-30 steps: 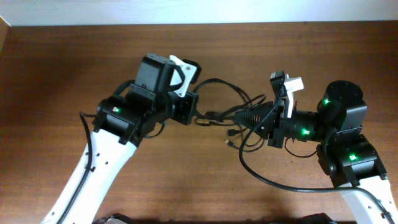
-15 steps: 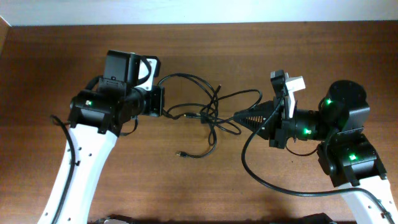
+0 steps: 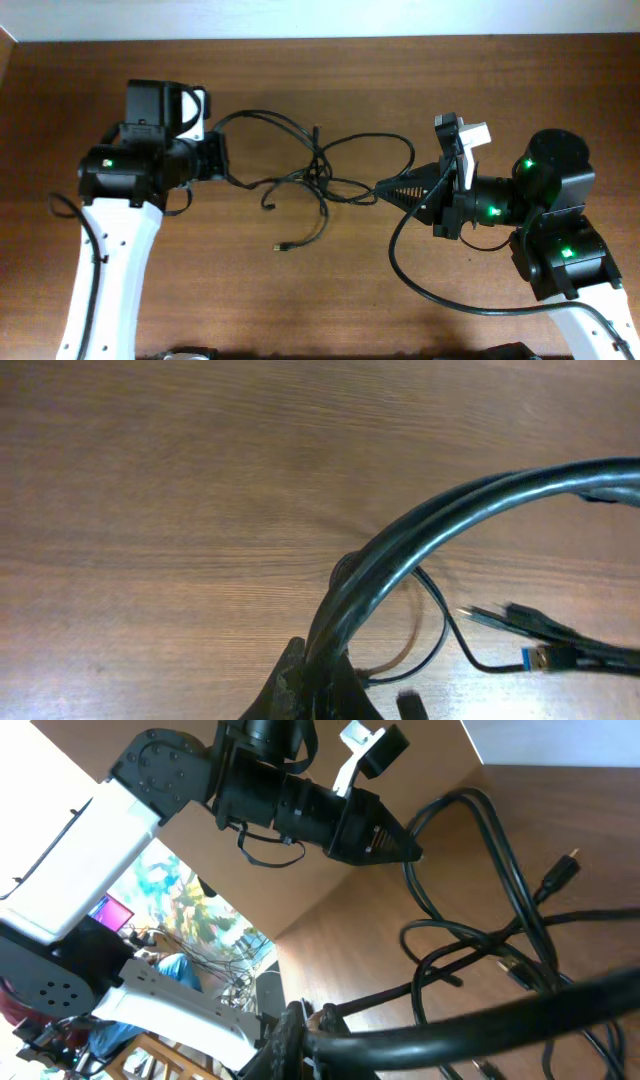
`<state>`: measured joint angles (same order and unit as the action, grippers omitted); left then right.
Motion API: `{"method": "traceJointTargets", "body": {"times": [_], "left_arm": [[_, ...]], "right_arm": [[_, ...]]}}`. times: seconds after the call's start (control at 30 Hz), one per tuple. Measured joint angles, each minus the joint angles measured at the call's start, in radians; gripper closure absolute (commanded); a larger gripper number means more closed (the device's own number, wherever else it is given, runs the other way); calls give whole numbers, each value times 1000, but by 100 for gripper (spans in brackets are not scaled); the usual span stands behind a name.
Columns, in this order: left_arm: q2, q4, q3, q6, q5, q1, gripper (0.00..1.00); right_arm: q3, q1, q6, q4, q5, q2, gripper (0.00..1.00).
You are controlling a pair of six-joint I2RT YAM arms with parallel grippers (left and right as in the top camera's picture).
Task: Untangle cables
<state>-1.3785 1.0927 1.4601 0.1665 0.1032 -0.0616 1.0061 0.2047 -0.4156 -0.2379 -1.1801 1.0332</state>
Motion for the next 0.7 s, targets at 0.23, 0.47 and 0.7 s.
{"method": "traceJointTargets", "body": {"times": [0.23, 0.47, 0.7], "left_arm": [[0, 5, 0, 41, -3, 71, 100], [0, 4, 0, 66, -3, 90, 100], [0, 4, 0, 138, -18, 114, 100]], "right_arm": [[0, 0, 0, -1, 0, 0, 96], [0, 0, 0, -9, 0, 0, 96], [0, 0, 0, -37, 0, 0, 96]]}}
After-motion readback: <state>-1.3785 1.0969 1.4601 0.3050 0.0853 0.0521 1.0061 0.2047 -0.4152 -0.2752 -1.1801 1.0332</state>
